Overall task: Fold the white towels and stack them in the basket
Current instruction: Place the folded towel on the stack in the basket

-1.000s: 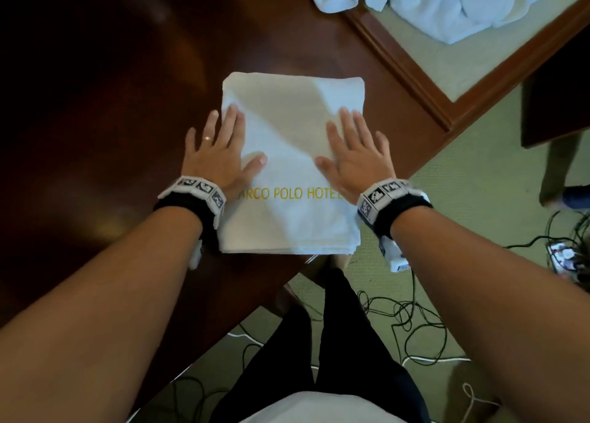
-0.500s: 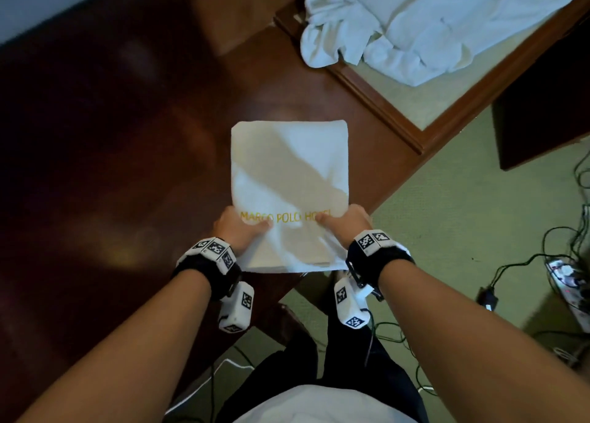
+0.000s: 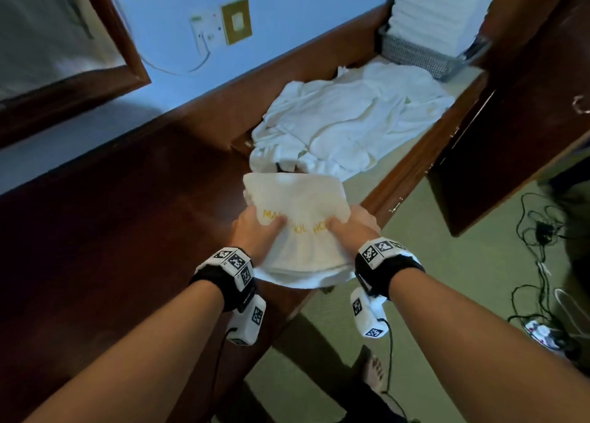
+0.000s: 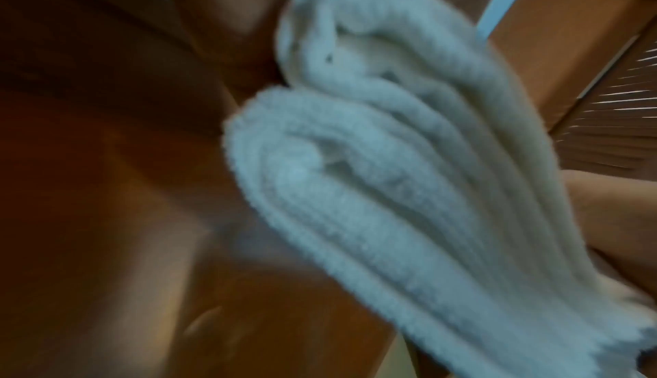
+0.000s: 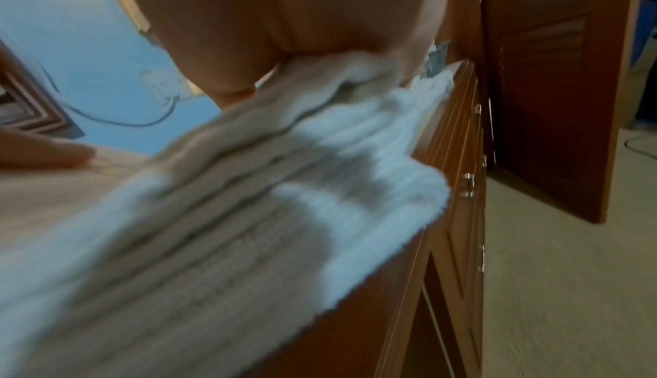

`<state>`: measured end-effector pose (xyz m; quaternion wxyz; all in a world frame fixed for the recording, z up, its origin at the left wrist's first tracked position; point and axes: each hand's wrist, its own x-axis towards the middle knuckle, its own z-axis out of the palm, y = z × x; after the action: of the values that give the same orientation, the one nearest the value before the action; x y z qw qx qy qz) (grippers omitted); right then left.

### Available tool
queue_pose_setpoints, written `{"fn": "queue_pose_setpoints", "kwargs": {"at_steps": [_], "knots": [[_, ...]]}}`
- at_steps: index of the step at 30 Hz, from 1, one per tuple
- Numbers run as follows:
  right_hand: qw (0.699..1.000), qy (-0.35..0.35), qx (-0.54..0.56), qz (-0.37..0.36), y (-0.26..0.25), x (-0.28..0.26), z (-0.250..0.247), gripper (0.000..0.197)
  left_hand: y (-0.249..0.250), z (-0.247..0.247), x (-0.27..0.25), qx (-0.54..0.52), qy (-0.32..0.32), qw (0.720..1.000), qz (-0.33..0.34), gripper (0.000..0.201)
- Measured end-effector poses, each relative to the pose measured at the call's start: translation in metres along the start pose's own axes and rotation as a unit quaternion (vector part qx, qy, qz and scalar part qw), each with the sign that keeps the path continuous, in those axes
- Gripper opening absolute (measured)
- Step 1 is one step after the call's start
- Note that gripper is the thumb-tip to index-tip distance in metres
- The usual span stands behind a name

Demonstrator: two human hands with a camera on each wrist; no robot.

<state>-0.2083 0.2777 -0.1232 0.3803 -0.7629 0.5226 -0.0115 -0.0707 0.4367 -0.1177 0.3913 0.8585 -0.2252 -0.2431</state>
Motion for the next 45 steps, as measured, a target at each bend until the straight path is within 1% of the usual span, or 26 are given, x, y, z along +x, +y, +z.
{"fn": "queue_pose_setpoints", "kwargs": {"at_steps": [3, 7, 8, 11, 12, 13, 15, 16, 20, 23, 26, 28, 31, 34, 35, 37, 40, 43, 45], "knots": [[0.998, 0.037, 0.031, -0.031, 0.008, 0.024, -0.063, 0.048, 0.065, 0.028, 0.015, -0.039, 0.019, 0.998, 0.055, 0.051], [0.993, 0.091, 0.052, -0.061, 0.027, 0.063, -0.151, 0.046, 0.147, 0.081, 0.039, -0.053, 0.04, 0.991, 0.12, 0.054], [0.991, 0.105, 0.053, -0.067, 0.034, 0.073, -0.173, 0.044, 0.167, 0.096, 0.044, -0.054, 0.045, 0.989, 0.129, 0.052], [0.987, 0.131, 0.06, -0.068, 0.055, 0.102, -0.234, 0.042, 0.226, 0.135, 0.061, -0.064, 0.046, 0.986, 0.146, 0.027], [0.986, 0.139, 0.063, -0.069, 0.061, 0.11, -0.252, 0.043, 0.243, 0.148, 0.067, -0.07, 0.044, 0.986, 0.146, 0.027], [0.984, 0.149, 0.066, -0.07, 0.067, 0.12, -0.269, 0.044, 0.26, 0.16, 0.073, -0.078, 0.043, 0.985, 0.15, 0.032], [0.982, 0.165, 0.067, -0.069, 0.078, 0.138, -0.298, 0.044, 0.289, 0.182, 0.086, -0.087, 0.048, 0.981, 0.166, 0.044], [0.981, 0.172, 0.065, -0.068, 0.082, 0.148, -0.311, 0.044, 0.302, 0.192, 0.092, -0.091, 0.049, 0.98, 0.173, 0.046], [0.977, 0.194, 0.064, -0.067, 0.097, 0.189, -0.354, 0.046, 0.347, 0.23, 0.125, -0.1, 0.046, 0.974, 0.197, 0.047], [0.976, 0.203, 0.057, -0.063, 0.104, 0.225, -0.38, 0.044, 0.376, 0.255, 0.156, -0.104, 0.044, 0.972, 0.205, 0.053], [0.975, 0.21, 0.047, -0.061, 0.107, 0.269, -0.406, 0.042, 0.405, 0.28, 0.194, -0.128, 0.036, 0.969, 0.208, 0.049], [0.974, 0.214, 0.039, -0.058, 0.106, 0.302, -0.422, 0.042, 0.424, 0.295, 0.223, -0.143, 0.031, 0.967, 0.208, 0.046], [0.973, 0.22, 0.033, -0.054, 0.1, 0.354, -0.449, 0.048, 0.453, 0.318, 0.272, -0.154, 0.029, 0.966, 0.208, 0.047], [0.974, 0.219, 0.017, -0.061, 0.086, 0.41, -0.478, 0.051, 0.486, 0.333, 0.321, -0.146, 0.032, 0.964, 0.22, 0.05], [0.973, 0.218, 0.015, -0.067, 0.079, 0.428, -0.489, 0.051, 0.498, 0.336, 0.337, -0.144, 0.034, 0.963, 0.226, 0.047], [0.972, 0.221, 0.002, -0.082, 0.063, 0.462, -0.511, 0.049, 0.522, 0.339, 0.366, -0.139, 0.044, 0.961, 0.236, 0.042], [0.967, 0.228, -0.021, -0.111, 0.04, 0.505, -0.54, 0.046, 0.553, 0.339, 0.405, -0.128, 0.051, 0.96, 0.246, 0.049], [0.961, 0.232, -0.05, -0.14, 0.017, 0.545, -0.572, 0.038, 0.58, 0.339, 0.444, -0.129, 0.035, 0.957, 0.257, 0.052], [0.954, 0.239, -0.08, -0.159, 0.003, 0.574, -0.597, 0.038, 0.598, 0.341, 0.471, -0.129, 0.019, 0.957, 0.26, 0.046]]}}
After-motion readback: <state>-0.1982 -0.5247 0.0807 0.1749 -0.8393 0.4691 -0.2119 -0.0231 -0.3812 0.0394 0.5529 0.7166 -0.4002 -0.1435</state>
